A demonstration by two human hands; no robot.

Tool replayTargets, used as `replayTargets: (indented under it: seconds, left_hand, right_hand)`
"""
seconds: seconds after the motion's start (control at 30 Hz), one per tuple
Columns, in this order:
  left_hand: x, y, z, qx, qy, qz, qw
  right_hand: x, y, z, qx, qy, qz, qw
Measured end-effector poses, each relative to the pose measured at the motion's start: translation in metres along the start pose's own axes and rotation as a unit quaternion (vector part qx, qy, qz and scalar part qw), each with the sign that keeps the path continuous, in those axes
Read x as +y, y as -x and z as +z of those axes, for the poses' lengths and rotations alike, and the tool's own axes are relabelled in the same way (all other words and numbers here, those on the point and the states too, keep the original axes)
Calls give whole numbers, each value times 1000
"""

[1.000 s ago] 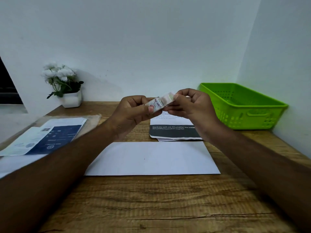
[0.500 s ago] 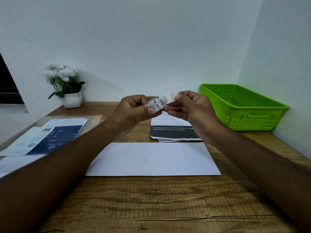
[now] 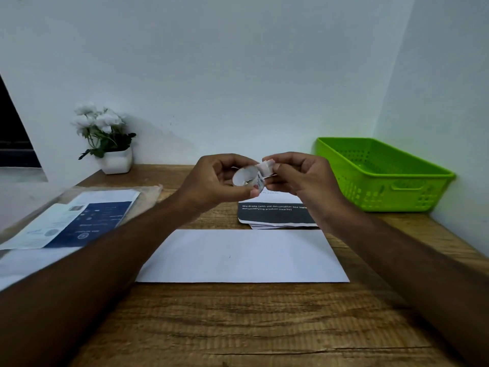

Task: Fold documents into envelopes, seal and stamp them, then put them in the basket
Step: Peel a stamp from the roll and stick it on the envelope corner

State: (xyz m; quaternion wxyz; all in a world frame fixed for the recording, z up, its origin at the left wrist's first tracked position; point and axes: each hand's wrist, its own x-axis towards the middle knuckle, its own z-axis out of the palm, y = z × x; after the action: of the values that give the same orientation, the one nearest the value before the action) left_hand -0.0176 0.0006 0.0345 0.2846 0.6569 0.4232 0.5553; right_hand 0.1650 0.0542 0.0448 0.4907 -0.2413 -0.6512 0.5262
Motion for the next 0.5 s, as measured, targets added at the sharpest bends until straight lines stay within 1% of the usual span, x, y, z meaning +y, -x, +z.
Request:
replayTargets:
  seconds: [0.1, 0.3, 0.4, 0.5]
  left_hand:
    - [3, 2, 2, 7, -41, 17, 999]
    - [7, 3, 2, 31, -70, 55, 996]
    - [7, 4, 2, 33, -153, 86, 984]
    - [7, 4, 0, 21, -262, 154, 952]
  right_hand:
    - [1, -1, 0, -8, 5, 11, 1000]
    - [1, -2, -3, -17, 4, 16, 1000]
    - [1, -2, -4, -42, 16, 31, 999]
    - [3, -2, -5, -61, 34, 31, 997]
